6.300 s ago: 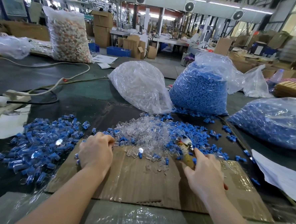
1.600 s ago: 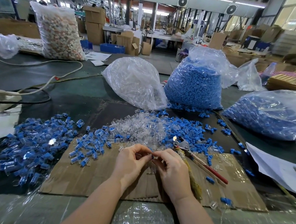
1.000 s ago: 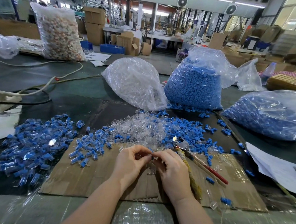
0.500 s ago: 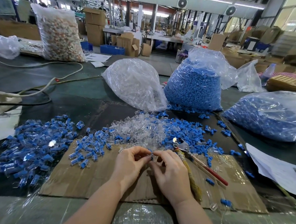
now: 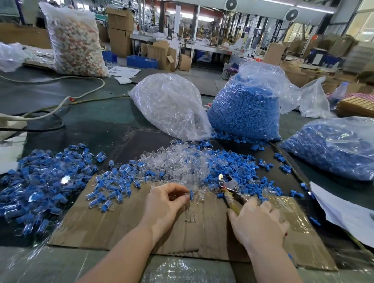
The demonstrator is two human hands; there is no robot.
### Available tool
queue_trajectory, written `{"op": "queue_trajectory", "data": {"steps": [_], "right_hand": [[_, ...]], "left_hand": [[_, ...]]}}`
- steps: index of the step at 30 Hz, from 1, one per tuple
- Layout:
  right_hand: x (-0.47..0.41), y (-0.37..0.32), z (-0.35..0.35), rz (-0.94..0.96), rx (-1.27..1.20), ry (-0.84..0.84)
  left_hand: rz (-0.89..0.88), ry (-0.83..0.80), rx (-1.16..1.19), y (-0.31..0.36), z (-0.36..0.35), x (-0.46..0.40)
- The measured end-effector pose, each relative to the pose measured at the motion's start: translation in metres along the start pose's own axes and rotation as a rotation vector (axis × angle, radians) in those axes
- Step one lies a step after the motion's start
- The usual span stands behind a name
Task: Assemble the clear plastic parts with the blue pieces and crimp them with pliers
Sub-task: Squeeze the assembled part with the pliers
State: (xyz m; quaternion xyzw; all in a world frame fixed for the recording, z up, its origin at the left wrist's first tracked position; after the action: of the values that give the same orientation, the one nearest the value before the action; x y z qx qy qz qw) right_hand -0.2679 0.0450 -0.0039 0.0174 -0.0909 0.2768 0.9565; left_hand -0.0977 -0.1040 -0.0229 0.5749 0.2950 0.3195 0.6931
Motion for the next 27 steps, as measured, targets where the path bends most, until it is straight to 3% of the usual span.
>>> {"op": "queue_trajectory", "data": {"steps": [5, 8, 12, 16, 27], "right_hand": [[0.009, -0.012, 0.019, 0.075, 0.037, 0.113], [0.015, -0.029, 0.034, 0.26, -0.009, 0.15], [0.023, -0.059, 0.025, 0.492, -0.46, -0.163], [0.038, -0.078, 0.009, 0.546, -0.829, -0.468], [0.046, -0.084, -0.002, 0.546, -0.708, -0.666]], "left_hand": [[0.082, 0.005, 0.23, -0.009, 0.003, -0.004], [0.154, 0.032, 0.371, -0.017, 0.007, -0.008], [0.204, 0.067, 0.52, -0.021, 0.008, -0.015], [0.189, 0.085, 0.502, -0.016, 0.014, -0.02], [0.209, 0.128, 0.451, -0.016, 0.025, -0.022]]}}
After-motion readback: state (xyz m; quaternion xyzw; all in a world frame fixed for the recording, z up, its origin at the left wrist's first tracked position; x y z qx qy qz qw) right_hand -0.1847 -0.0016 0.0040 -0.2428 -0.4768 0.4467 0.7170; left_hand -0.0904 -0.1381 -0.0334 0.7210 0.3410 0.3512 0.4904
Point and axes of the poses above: each hand's wrist, its own x-axis away from the middle knuckle, its own z-axis out of the back of the hand, y = z × x, the point moved 10 cm from there along -x, towards the middle knuckle, and after that the axes turned 9 degrees about -y, right-handed, at the moved point
